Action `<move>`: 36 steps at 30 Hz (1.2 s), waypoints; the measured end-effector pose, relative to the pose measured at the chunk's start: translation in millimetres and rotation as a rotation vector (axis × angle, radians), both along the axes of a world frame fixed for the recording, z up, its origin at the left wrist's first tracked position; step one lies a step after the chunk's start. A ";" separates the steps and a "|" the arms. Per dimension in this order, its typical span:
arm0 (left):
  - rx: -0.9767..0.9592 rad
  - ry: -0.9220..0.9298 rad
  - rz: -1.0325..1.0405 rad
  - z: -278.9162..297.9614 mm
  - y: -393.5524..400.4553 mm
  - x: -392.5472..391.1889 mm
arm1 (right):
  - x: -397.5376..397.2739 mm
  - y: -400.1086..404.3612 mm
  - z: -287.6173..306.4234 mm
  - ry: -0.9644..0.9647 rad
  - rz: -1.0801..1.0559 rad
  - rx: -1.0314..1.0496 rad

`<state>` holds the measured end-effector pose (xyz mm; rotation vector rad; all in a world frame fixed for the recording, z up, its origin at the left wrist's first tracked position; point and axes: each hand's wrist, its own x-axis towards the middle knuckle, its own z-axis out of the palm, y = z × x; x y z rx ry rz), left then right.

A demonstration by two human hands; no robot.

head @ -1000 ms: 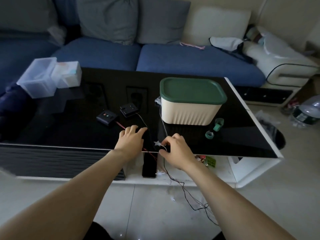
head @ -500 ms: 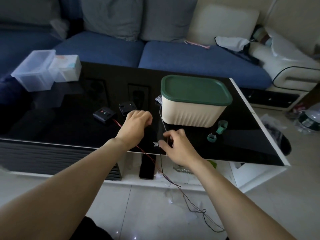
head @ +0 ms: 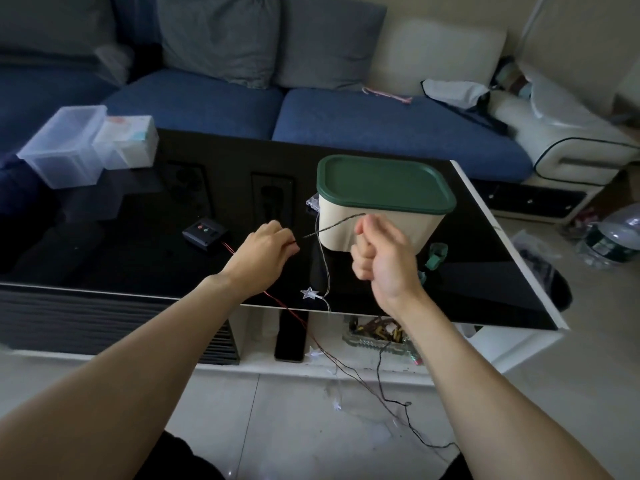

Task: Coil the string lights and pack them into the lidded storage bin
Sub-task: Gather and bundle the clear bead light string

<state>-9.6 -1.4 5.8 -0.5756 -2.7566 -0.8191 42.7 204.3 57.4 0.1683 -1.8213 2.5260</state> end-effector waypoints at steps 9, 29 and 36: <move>0.593 0.129 0.197 37.0 3.0 16.0 | 4.6 28.1 -11.8 -0.006 -0.132 0.087; 0.582 -1.203 -0.309 53.4 7.4 57.9 | 15.2 50.5 -3.6 -0.276 -0.144 0.071; 0.576 -1.098 -0.339 53.2 20.1 66.1 | 33.9 68.0 21.4 -0.259 0.102 -0.094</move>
